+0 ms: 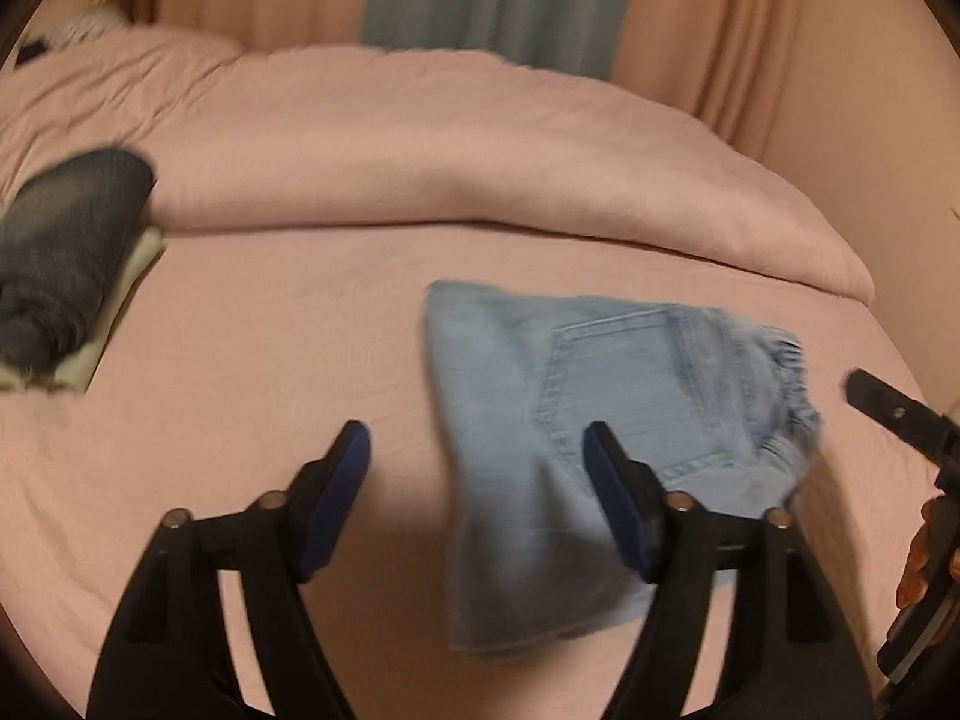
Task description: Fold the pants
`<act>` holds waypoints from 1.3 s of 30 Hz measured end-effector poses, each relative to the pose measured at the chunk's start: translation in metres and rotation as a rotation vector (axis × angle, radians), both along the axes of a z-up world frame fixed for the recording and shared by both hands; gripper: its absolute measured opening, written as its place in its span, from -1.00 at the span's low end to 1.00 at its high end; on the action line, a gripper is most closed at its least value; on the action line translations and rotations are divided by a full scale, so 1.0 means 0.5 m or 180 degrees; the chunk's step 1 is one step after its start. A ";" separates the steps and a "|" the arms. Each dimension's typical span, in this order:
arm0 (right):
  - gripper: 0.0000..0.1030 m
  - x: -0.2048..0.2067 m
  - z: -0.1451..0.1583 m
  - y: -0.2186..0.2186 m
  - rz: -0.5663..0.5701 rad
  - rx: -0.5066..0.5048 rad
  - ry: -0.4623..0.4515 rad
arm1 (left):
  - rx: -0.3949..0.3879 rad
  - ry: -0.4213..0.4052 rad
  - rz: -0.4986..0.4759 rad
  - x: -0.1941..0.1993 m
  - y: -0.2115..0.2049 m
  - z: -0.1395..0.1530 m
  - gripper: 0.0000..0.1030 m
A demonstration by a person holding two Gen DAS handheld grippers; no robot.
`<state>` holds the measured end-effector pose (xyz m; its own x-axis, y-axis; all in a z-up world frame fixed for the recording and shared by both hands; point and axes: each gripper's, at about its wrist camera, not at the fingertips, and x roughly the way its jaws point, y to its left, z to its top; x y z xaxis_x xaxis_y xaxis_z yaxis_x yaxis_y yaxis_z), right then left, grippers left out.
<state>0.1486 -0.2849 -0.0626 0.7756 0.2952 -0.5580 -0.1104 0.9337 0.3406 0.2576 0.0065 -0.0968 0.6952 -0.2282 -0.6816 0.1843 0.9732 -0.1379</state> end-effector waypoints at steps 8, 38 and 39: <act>-0.04 0.060 -0.096 0.112 0.0330 -0.0589 0.0533 | -0.0064 0.0757 -0.0168 0.035 -0.046 -0.126 0.60; 0.81 -0.273 0.192 0.171 0.0364 -0.0850 0.0382 | 0.0528 -0.0013 0.0333 -0.383 -0.022 0.284 0.99; 0.81 -0.283 0.201 0.171 0.0358 -0.0870 0.0349 | 0.0525 -0.0033 0.0330 -0.393 -0.024 0.290 0.99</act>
<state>0.0072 -0.1993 0.0380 0.6774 0.2034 -0.7069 -0.1946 0.9763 0.0943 0.0612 -0.0056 0.0483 0.7163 -0.0408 -0.6966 0.0823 0.9963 0.0264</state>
